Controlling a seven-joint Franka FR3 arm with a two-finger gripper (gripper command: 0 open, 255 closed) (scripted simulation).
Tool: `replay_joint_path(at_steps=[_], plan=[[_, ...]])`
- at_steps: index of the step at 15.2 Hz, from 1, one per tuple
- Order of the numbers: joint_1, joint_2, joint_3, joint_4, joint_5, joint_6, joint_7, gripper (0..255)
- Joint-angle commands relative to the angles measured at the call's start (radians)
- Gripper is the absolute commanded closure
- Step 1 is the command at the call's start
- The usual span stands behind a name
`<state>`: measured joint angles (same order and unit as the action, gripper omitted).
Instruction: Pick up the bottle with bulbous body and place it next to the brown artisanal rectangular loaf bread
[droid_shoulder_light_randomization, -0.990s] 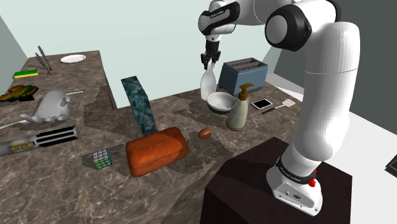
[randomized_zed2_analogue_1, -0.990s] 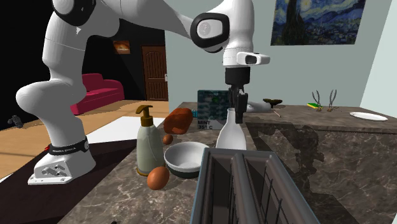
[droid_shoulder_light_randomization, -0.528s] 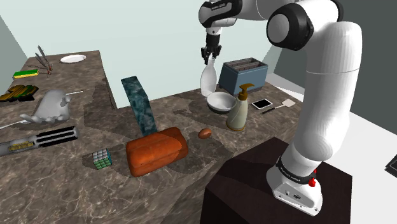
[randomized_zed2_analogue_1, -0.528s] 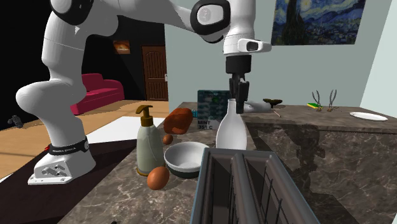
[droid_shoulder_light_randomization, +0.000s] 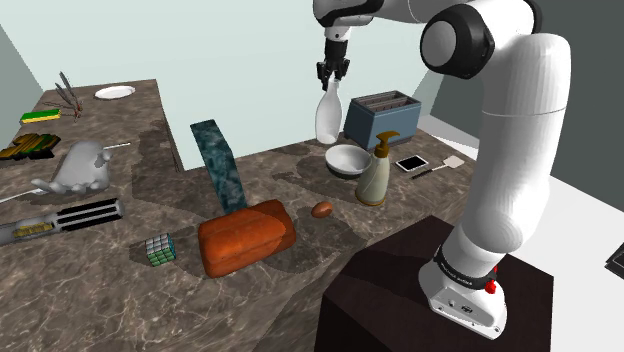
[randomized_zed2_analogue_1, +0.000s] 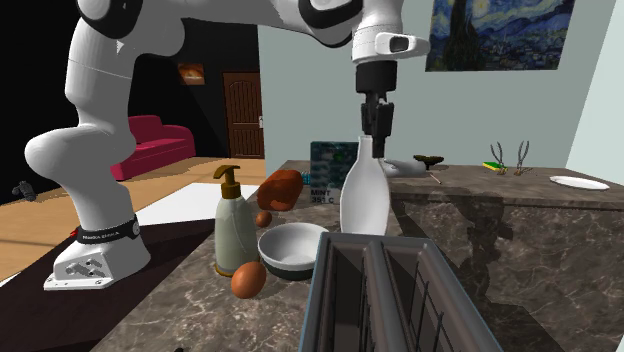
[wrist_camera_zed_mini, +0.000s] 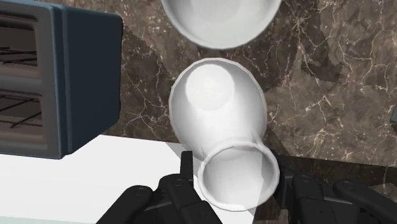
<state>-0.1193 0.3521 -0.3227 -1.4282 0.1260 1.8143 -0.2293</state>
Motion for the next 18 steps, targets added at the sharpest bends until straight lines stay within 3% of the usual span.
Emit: replay_joint_path(at_steps=[1, 18], plan=[[-0.003, 0.001, -0.001, 0.032, 0.000, -0.031, 0.000, 255], [-0.038, 0.065, -0.003, 0.346, 0.018, -0.282, 0.004, 255]])
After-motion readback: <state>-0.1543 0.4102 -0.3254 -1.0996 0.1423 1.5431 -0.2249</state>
